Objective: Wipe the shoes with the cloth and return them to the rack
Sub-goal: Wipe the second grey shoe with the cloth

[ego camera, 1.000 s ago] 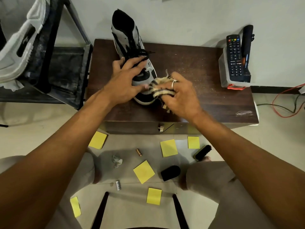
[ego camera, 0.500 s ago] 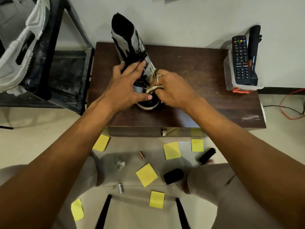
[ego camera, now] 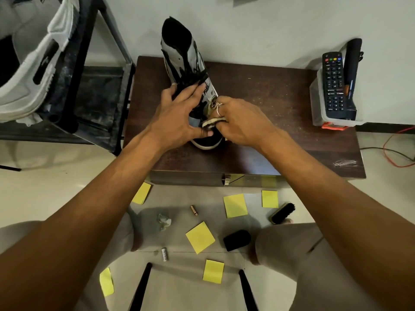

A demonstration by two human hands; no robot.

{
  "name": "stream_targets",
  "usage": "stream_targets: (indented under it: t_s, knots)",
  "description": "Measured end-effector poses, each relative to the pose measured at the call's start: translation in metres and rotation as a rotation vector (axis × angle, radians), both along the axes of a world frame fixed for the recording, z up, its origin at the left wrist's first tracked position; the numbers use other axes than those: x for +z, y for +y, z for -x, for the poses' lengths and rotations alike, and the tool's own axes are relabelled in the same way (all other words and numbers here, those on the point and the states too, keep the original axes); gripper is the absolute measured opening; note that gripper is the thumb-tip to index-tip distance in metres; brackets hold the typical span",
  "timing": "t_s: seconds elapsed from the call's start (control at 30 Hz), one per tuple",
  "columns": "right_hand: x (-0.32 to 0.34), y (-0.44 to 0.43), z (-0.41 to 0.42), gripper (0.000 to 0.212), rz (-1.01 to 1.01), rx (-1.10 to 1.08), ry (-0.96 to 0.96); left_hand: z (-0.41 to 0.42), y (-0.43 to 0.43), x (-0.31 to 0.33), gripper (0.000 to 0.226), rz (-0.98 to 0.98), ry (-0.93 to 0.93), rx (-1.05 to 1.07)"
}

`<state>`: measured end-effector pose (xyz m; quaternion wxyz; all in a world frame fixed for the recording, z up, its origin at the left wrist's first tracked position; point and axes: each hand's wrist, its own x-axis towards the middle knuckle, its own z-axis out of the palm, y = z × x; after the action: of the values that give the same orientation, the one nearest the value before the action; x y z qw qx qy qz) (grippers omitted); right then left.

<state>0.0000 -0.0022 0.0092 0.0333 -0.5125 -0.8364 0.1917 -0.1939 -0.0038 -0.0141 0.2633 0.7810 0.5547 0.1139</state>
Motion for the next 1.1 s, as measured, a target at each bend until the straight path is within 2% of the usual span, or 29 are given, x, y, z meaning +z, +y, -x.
stream_targets:
  t_s: [0.1, 0.23, 0.3, 0.43, 0.5, 0.57, 0.63, 0.7, 0.87, 1.0, 1.03, 1.1]
  knots:
    - [0.000, 0.003, -0.008, 0.022, 0.102, -0.069, 0.111, -0.001, 0.000, 0.001, 0.113, 0.024, -0.014, 0.010]
    - [-0.016, 0.004, -0.012, 0.031, 0.094, -0.288, 0.529, 0.000, 0.000, 0.003, 0.111, 0.059, -0.039, 0.012]
    - [-0.021, 0.001, -0.007, 0.034, 0.060, -0.246, 0.510, -0.001, 0.001, 0.003, 0.111, 0.061, -0.037, 0.014]
    - [-0.011, -0.002, -0.005, 0.030, 0.116, -0.187, 0.331, -0.003, 0.001, 0.006, 0.112, 0.048, -0.025, 0.007]
    - [-0.007, -0.003, -0.009, 0.025, 0.261, -0.212, 0.366, 0.000, 0.000, 0.006, 0.113, 0.067, -0.027, 0.008]
    - [-0.005, -0.003, -0.016, 0.022, 0.323, -0.313, 0.481, 0.000, -0.001, 0.006, 0.113, 0.084, -0.040, 0.003]
    - [-0.011, 0.001, -0.021, 0.028, 0.238, -0.497, 0.601, -0.001, 0.001, 0.009, 0.112, 0.106, -0.052, -0.001]
    - [-0.020, 0.007, -0.023, 0.035, 0.101, -0.598, 0.639, -0.002, 0.002, 0.011, 0.111, 0.125, -0.054, -0.001]
    - [-0.032, 0.002, -0.009, 0.044, 0.142, -0.431, 0.551, -0.001, 0.003, 0.011, 0.110, 0.129, -0.020, -0.002]
    - [-0.021, 0.000, -0.016, 0.035, 0.256, -0.392, 0.576, -0.002, 0.001, 0.013, 0.110, 0.137, -0.019, -0.001]
    - [-0.020, 0.000, -0.017, 0.033, 0.247, -0.405, 0.593, -0.002, 0.001, 0.013, 0.110, 0.141, -0.025, 0.000]
    - [-0.021, 0.001, -0.013, 0.033, 0.106, -0.444, 0.638, -0.003, 0.001, 0.012, 0.111, 0.141, -0.038, -0.003]
